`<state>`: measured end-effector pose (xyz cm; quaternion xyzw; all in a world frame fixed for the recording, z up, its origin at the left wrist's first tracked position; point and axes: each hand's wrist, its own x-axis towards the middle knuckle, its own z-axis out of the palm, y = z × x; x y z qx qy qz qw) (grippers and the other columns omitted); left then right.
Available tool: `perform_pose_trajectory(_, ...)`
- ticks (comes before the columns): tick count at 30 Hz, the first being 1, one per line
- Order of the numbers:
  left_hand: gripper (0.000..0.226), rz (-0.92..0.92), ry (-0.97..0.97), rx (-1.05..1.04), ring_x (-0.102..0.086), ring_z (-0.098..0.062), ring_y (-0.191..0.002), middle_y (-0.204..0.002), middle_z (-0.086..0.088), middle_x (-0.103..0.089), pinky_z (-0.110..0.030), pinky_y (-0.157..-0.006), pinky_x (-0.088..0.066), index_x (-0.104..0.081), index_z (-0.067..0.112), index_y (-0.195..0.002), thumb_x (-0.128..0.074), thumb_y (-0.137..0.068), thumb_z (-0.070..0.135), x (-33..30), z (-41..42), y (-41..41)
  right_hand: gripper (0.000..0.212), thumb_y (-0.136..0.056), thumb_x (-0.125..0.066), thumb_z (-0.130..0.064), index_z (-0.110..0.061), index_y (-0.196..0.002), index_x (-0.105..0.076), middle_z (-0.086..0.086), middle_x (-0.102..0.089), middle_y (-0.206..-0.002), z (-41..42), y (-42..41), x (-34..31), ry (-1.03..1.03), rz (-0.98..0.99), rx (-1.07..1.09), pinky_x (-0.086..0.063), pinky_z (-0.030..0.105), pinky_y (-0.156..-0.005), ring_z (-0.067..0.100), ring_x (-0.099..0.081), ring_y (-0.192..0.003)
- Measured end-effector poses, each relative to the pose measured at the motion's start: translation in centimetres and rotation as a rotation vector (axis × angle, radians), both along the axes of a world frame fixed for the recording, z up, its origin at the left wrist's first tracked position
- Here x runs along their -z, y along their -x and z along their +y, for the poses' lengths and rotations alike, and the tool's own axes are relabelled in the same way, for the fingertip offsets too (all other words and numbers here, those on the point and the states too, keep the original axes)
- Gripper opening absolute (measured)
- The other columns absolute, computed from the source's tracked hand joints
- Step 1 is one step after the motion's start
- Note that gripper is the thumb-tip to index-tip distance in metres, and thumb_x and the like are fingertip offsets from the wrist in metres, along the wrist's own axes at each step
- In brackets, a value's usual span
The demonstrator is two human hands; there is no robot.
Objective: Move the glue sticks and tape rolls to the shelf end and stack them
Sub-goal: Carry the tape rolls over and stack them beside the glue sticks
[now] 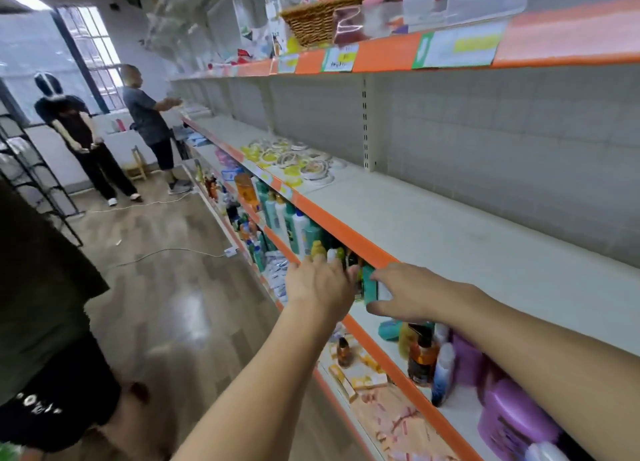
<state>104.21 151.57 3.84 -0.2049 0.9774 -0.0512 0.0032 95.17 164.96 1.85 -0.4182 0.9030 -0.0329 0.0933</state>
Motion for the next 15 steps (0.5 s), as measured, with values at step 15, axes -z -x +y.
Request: perform_pose_trajectory(15,0.058,-0.011,-0.051,-0.057,-0.05,-0.03,-0.118,-0.123,-0.01,-0.057,-0.044,-0.097,-0.037,-0.057,0.014,-0.122,-0.019,-0.103,0.054,0.2,-17.6,12.5,0.043,-0.087,-0.058,-0.05,-0.023,-0.119,-0.06,0.004,-0.057,-0.112,-17.9,13.4,-1.2,0.032,0.036,-0.033,-0.049,0.042,-0.09,0.027,-0.058,-0.105)
